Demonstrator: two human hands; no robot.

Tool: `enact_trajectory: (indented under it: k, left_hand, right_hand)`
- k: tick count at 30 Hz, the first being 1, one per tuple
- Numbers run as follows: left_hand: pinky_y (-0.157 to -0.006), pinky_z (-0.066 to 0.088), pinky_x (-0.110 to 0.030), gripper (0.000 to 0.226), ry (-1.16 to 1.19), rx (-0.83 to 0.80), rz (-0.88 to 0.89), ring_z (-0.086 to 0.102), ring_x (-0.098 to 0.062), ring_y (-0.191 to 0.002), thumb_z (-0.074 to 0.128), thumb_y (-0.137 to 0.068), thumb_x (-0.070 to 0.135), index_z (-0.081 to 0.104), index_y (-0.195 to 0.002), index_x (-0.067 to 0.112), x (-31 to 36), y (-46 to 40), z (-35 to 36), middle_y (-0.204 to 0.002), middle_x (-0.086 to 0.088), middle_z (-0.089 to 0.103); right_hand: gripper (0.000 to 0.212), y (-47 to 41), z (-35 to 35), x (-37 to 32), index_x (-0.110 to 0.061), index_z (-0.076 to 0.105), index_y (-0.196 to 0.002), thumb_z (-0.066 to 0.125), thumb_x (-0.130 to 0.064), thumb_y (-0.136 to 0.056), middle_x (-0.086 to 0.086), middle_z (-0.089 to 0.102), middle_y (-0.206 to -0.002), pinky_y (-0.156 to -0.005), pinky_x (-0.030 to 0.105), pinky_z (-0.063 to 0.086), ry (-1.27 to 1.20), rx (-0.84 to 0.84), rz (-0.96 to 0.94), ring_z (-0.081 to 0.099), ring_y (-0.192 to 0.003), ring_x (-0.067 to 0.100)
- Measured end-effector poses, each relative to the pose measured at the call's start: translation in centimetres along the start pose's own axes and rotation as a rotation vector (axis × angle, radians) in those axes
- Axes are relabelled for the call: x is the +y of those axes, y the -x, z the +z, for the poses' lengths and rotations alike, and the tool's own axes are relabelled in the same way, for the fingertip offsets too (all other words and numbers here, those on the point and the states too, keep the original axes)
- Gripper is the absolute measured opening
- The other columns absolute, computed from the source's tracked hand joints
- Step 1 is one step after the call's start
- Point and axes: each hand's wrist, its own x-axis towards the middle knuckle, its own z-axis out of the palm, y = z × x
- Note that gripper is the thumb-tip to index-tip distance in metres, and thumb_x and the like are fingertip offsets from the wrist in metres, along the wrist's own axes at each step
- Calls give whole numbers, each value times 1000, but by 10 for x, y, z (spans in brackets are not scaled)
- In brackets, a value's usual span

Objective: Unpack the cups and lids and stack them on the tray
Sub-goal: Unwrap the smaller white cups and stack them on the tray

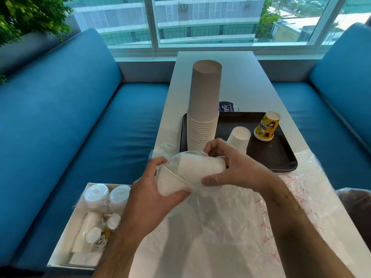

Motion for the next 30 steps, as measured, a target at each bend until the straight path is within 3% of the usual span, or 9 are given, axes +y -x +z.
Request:
enact_trajectory:
  k: [2, 5, 9, 13, 16, 19, 22, 26, 30]
  left_hand:
    - [-70, 46, -15, 75, 24, 29, 8, 59, -1, -95, 88, -64, 48, 38, -119, 53, 1, 0, -1, -106, 28, 57]
    - [-67, 44, -11, 69, 53, 55, 20, 57, 7, -93, 87, -64, 49, 40, -114, 54, 4, -1, -1, -102, 31, 55]
    - [-64, 46, -6, 66, 87, 47, 45, 54, 17, -92, 83, -57, 59, 41, -108, 59, 9, 0, 3, -97, 36, 57]
    - [-63, 45, -3, 66, 122, 54, 38, 54, 17, -91, 86, -63, 48, 44, -114, 49, 10, 1, 1, -102, 28, 57]
    - [-63, 47, -5, 62, 149, 59, 31, 55, 15, -89, 80, -57, 57, 44, -108, 52, 10, 2, -3, -102, 24, 58]
    - [-63, 47, -6, 62, 151, 53, 17, 54, 15, -89, 76, -53, 62, 43, -105, 54, 9, 3, -4, -102, 24, 57]
    - [-62, 46, -4, 62, 151, 41, 8, 54, 16, -90, 75, -53, 61, 41, -105, 56, 9, 4, -3, -105, 25, 56]
    - [-65, 51, -11, 67, 153, 37, 7, 57, 9, -92, 74, -51, 65, 43, -109, 54, 7, 4, -1, -107, 24, 58]
    - [-72, 52, -20, 74, 151, 40, 4, 61, -4, -95, 74, -51, 67, 45, -116, 48, 5, 4, -1, -111, 20, 60]
  right_hand:
    - [61, 0, 0, 3, -33, 50, -118, 88, -19, -73, -8, 59, -121, -91, 28, 59, 23, -16, 22, 62, -111, 15]
    - [68, -1, 7, 5, -40, 48, -124, 89, -19, -73, -15, 62, -119, -76, 15, 57, 1, -28, 27, 63, -106, 6]
    - [78, -3, 17, 11, -43, 41, -134, 88, -26, -74, -20, 60, -114, -70, 20, 58, 38, 24, 5, 62, -103, 8]
    - [70, -3, 17, 16, -41, 30, -139, 76, -32, -87, -18, 54, -116, -67, 15, 55, -34, 32, 57, 58, -102, 6]
    - [61, 0, 8, 21, -43, 31, -137, 70, -27, -93, -13, 54, -118, -77, 20, 54, -143, 80, 84, 57, -106, 11]
    - [61, 1, -7, 24, -40, 39, -137, 69, -14, -90, -5, 58, -124, -101, 41, 48, -264, 203, 43, 56, -116, 19]
    - [61, -1, -24, 22, -36, 46, -131, 66, 0, -87, -7, 59, -122, -89, 31, 48, -283, 413, -82, 55, -115, 16]
    - [72, -12, -39, 25, -29, 41, -136, 81, -11, -80, -13, 54, -124, -87, 18, 45, -115, 725, -191, 54, -114, 7]
    - [80, -28, -48, 38, -23, 42, -136, 90, -24, -72, -10, 51, -126, -102, 46, 49, -9, 938, -168, 53, -119, 18]
